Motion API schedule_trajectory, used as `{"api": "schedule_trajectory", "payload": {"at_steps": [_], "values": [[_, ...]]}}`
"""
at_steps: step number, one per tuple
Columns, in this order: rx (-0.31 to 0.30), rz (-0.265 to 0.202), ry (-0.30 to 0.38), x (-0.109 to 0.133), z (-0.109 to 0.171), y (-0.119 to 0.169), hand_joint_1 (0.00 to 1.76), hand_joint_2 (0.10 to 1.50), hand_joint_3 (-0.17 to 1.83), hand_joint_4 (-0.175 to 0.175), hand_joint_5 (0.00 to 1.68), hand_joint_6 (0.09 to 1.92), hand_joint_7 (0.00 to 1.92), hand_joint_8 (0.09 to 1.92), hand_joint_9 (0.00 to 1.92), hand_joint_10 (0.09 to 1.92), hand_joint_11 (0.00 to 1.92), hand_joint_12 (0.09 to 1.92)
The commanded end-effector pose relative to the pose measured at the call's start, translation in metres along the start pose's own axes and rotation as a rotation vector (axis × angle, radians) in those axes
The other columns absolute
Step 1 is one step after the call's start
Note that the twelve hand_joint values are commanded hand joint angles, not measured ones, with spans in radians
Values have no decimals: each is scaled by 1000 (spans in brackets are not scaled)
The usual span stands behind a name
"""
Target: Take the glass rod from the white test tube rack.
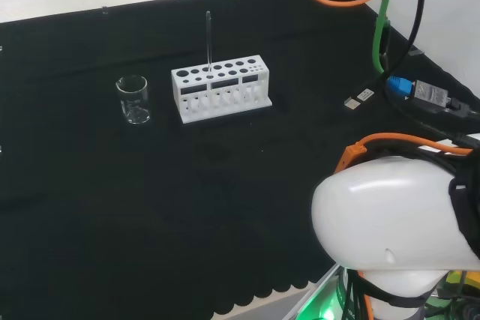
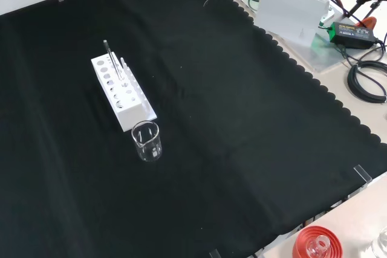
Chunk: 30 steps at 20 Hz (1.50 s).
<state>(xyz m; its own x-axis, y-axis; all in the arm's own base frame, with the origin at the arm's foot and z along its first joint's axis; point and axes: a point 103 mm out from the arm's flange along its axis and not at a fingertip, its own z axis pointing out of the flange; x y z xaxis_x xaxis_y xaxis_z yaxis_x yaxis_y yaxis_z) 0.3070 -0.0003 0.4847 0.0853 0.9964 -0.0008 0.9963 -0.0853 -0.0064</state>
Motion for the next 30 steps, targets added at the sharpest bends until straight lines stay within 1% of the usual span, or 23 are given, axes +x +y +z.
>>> {"api": "schedule_trajectory", "payload": {"at_steps": [1, 2, 3, 4, 5, 8, 11, 13, 14, 16, 17, 18, 20, 23, 26, 27, 30], "values": [[-112, 99, 42, 6, -58, -83, 774, 962, -158, -56, 166, 243, 163, 580, 480, 87, 270, 635], [-118, 105, 44, 6, -61, -89, 735, 979, -165, -50, 166, 157, 86, 578, 355, 87, 131, 636], [-116, 107, 48, 6, -62, -90, 713, 987, -170, -45, 171, 103, 43, 580, 290, 87, 61, 653], [-117, 108, 52, 5, -62, -90, 702, 990, -173, -43, 176, 87, 21, 581, 259, 87, 28, 699], [-115, 107, 60, -2, -63, -92, 695, 991, -174, -41, 180, 87, 10, 582, 244, 87, 12, 780], [-117, 108, 56, -5, -62, -93, 687, 989, -175, -38, 188, 87, 0, 587, 245, 87, 0, 1050], [-124, 112, 55, -4, -61, -91, 683, 989, -175, -36, 193, 87, 4, 608, 263, 87, 0, 1200], [-123, 107, 59, -2, -62, -86, 682, 992, -175, -33, 206, 87, 38, 636, 307, 87, 0, 1321], [-125, 102, 59, -2, -62, -84, 681, 994, -175, -32, 216, 87, 62, 653, 293, 202, 0, 1375], [-132, 87, 57, -2, -64, -80, 681, 995, -175, -30, 231, 87, 104, 681, 193, 591, 0, 1460], [-134, 80, 57, -2, -64, -78, 681, 997, -175, -29, 238, 87, 124, 695, 159, 734, 0, 1489], [-138, 73, 61, -3, -65, -76, 681, 998, -175, -28, 244, 87, 139, 705, 142, 820, 2, 1508], [-147, 53, 73, -3, -66, -72, 681, 1000, -175, -28, 253, 87, 162, 719, 134, 895, 14, 1523], [-147, 18, 71, -4, -69, -66, 681, 1001, -175, -28, 259, 87, 181, 729, 139, 924, 28, 1526], [-151, 11, 74, -8, -74, -59, 681, 1004, -175, -29, 268, 87, 193, 735, 152, 934, 34, 1524], [-149, 11, 72, -9, -77, -56, 685, 1005, -175, -29, 277, 87, 207, 740, 173, 941, 42, 1523], [-127, 8, 68, -11, -83, -44, 723, 1002, -175, -32, 319, 87, 297, 759, 367, 931, 250, 1455]]}}
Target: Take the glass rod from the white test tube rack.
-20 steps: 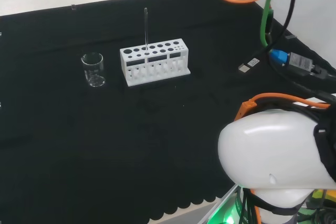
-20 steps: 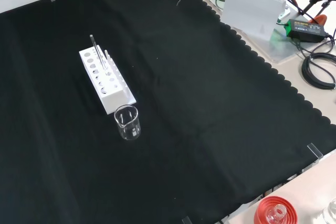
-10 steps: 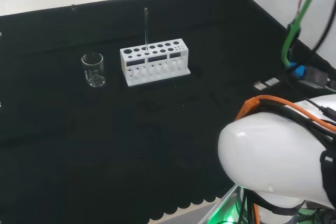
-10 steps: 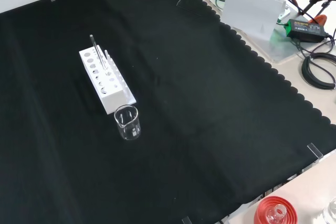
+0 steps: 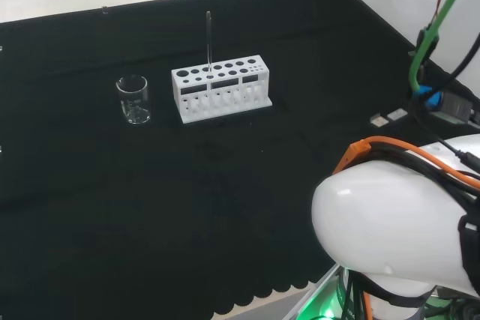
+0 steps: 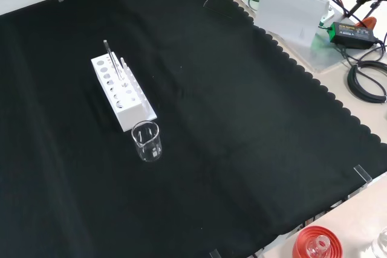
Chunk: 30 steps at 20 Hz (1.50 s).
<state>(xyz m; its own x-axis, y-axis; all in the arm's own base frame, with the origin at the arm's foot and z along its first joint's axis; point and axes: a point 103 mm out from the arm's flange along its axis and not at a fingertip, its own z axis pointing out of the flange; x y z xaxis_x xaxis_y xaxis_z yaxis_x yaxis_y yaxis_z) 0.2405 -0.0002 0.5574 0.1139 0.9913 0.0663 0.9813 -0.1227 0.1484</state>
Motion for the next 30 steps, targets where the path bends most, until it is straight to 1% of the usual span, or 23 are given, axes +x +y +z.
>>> {"api": "schedule_trajectory", "payload": {"at_steps": [1, 2, 3, 4, 5, 6, 7, 9, 15, 20, 21, 23, 25, 27, 30], "values": [[37, -27, 1, -4, -8, 29, 734, 999, -175, -33, 333, 87, 317, 760, 412, 918, 313, 1429], [40, -29, -2, -3, -7, 33, 743, 996, -175, -33, 345, 87, 331, 762, 442, 909, 357, 1414], [66, -27, -22, -2, -6, 38, 749, 994, -175, -33, 356, 87, 341, 762, 463, 899, 387, 1399], [59, -3, -55, 0, -4, 42, 753, 993, -175, -33, 366, 87, 348, 762, 477, 893, 409, 1391], [65, 10, -52, 0, -2, 45, 755, 992, -175, -34, 375, 87, 354, 763, 489, 889, 426, 1386], [64, -25, 3, 2, 2, 50, 756, 993, -175, -34, 383, 87, 359, 763, 502, 882, 443, 1377], [72, -42, 10, 1, 0, 58, 758, 993, -175, -35, 390, 87, 368, 766, 514, 877, 458, 1371], [89, -56, 7, 2, 0, 74, 759, 995, -175, -36, 398, 87, 388, 772, 533, 872, 476, 1366], [105, -70, 3, 12, 6, 114, 759, 995, -175, -34, 399, 87, 405, 771, 548, 852, 491, 1352], [137, -95, 1, 21, 11, 137, 751, 999, -175, -34, 400, 87, 407, 771, 546, 850, 486, 1353], [129, -99, 11, 20, 11, 136, 750, 1000, -175, -34, 400, 87, 408, 771, 547, 850, 485, 1354], [170, -106, -29, 18, 17, 147, 749, 1001, -175, -34, 401, 87, 409, 771, 547, 850, 484, 1354], [201, -110, -42, 22, 23, 163, 748, 1001, -175, -34, 401, 87, 412, 771, 547, 849, 483, 1355], [211, -115, -43, 28, 31, 178, 749, 1002, -175, -34, 403, 87, 417, 772, 548, 850, 482, 1357], [213, -124, -29, 33, 39, 192, 754, 1002, -175, -35, 408, 87, 427, 773, 551, 850, 483, 1358]]}}
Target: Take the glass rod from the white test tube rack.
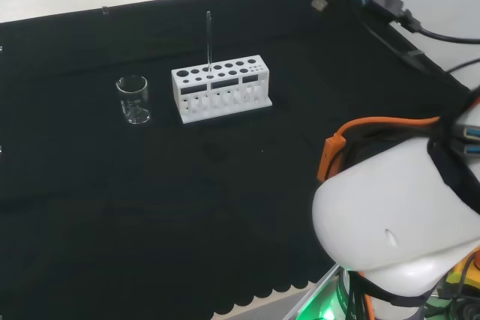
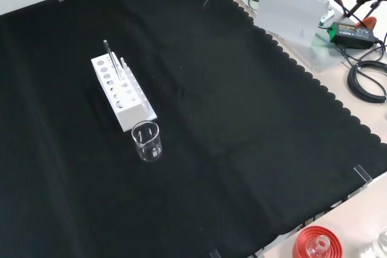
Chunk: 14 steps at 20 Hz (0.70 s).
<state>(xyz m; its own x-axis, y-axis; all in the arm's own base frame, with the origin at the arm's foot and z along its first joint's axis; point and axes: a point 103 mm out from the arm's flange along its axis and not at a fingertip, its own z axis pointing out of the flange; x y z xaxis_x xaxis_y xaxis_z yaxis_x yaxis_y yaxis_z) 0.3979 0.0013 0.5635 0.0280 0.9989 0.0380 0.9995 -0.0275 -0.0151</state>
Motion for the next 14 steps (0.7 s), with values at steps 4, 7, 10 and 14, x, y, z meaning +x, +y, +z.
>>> {"api": "schedule_trajectory", "payload": {"at_steps": [4, 7, 10, 14], "values": [[65, -49, -4, 14, 21, 59, 762, 1006, -175, -35, 410, 87, 437, 771, 566, 852, 493, 1359], [78, -57, -3, 18, 26, 73, 766, 1008, -175, -35, 413, 87, 440, 769, 571, 850, 498, 1356], [98, -67, -8, 21, 32, 86, 769, 1010, -175, -35, 414, 87, 442, 767, 582, 849, 503, 1354], [114, -82, -9, 28, 43, 106, 783, 1013, -175, -37, 418, 87, 470, 763, 623, 829, 508, 1348]]}}
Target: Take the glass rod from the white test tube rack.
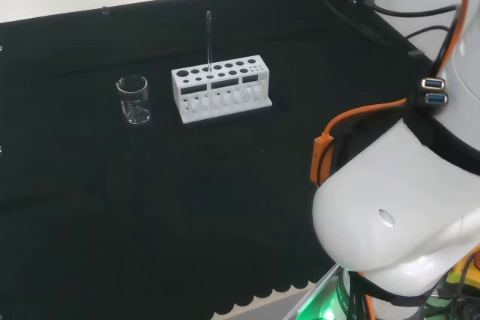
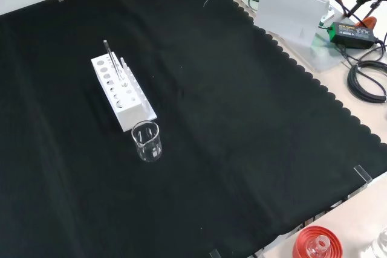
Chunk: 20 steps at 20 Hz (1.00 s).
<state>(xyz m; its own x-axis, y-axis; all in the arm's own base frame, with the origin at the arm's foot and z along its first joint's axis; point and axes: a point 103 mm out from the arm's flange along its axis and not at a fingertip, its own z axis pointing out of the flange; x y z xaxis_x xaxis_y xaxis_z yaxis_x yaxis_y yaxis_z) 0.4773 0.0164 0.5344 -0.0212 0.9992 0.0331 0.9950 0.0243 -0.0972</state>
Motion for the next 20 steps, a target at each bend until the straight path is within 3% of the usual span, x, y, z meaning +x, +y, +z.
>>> {"api": "schedule_trajectory", "payload": {"at_steps": [1, 6, 20], "values": [[35, -36, -4, 12, 14, 32, 786, 1015, -175, -38, 421, 87, 482, 764, 635, 824, 510, 1347], [52, -44, 20, 5, 21, 43, 793, 1020, -175, -41, 432, 87, 532, 755, 689, 797, 527, 1341], [150, -52, -33, 8, 63, 98, 789, 1031, -175, -39, 450, 87, 556, 750, 708, 783, 532, 1336]]}}
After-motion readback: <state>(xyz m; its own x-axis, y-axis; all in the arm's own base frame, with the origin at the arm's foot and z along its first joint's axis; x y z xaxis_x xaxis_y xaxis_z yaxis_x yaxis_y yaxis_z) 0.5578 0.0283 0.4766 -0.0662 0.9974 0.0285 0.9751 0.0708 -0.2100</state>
